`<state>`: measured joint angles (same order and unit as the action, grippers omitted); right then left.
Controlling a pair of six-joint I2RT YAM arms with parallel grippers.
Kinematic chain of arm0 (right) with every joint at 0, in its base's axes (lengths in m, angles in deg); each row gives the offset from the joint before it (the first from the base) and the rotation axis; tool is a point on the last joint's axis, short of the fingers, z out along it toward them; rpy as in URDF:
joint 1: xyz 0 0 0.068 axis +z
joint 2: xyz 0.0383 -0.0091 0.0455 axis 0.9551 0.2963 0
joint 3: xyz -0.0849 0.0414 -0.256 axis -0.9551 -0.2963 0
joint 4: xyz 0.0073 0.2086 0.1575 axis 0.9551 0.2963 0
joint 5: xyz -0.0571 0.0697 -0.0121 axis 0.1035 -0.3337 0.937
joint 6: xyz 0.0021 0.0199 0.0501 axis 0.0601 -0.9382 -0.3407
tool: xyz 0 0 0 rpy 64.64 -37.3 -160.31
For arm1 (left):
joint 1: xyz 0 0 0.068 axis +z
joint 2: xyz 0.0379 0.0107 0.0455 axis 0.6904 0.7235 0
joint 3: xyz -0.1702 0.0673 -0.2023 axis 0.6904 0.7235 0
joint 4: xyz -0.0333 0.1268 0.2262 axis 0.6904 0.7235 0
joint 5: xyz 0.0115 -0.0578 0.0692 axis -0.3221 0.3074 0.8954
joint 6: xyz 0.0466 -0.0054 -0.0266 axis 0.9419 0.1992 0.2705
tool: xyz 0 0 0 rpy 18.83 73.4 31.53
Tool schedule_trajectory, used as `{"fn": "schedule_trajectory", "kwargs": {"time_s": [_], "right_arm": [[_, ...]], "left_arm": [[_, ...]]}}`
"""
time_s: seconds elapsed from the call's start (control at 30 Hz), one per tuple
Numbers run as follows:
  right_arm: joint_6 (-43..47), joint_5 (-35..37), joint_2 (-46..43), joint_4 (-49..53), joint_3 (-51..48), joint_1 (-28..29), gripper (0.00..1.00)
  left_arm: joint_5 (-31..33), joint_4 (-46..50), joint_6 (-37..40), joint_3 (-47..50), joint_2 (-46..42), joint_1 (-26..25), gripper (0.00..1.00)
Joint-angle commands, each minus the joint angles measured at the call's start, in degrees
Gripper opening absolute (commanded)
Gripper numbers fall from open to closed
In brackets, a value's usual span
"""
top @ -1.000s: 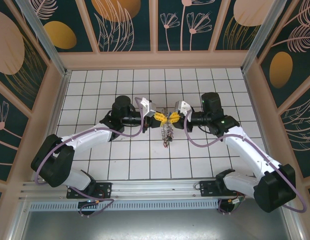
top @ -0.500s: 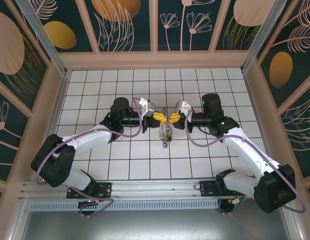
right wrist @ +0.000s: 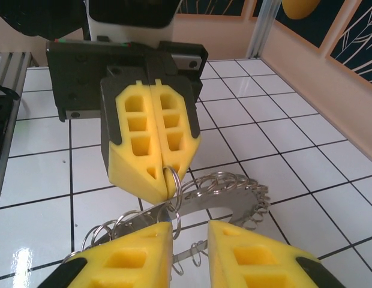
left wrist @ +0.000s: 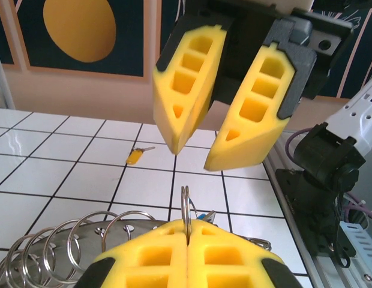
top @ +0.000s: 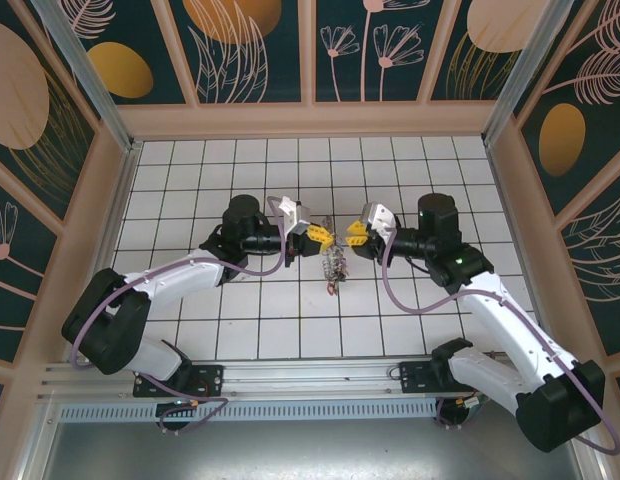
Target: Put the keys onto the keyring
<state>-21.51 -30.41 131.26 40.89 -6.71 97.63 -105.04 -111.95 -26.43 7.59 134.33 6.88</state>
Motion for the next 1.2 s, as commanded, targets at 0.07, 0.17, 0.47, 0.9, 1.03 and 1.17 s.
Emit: {"fn": "schedule_trajectory", "kwargs": {"time_s": [0.07,0.17,0.47,0.9,1.03,1.17], "right_arm": [[0.95,-4.74,2.72,-1.13,3.29,1.9,0.23],[2.32,-6.02,5.27,0.29,4.8,2.21,0.23],[4.07,-5.06,8.84,1.24,5.43,2.21,0.23],[4.96,-6.65,10.67,3.77,6.99,1.86,0.05],[5.02,-7.09,11.37,5.15,8.32,1.91,0.0],[5.27,-6.96,11.71,6.76,9.57,1.92,0.0]], "left_arm": [[-0.95,-0.77,1.71,-2.67,-0.24,-0.29,0.0],[-1.17,-0.77,1.53,-2.67,-0.44,-0.32,0.0],[-1.25,-0.77,1.59,-2.57,-0.62,-0.32,0.0],[-1.19,0.02,2.85,-3.46,-0.18,-0.32,0.0],[-0.02,1.81,4.21,-3.91,-0.07,-0.32,0.0],[0.88,8.23,8.18,-5.95,0.59,-0.32,0.06]]}}
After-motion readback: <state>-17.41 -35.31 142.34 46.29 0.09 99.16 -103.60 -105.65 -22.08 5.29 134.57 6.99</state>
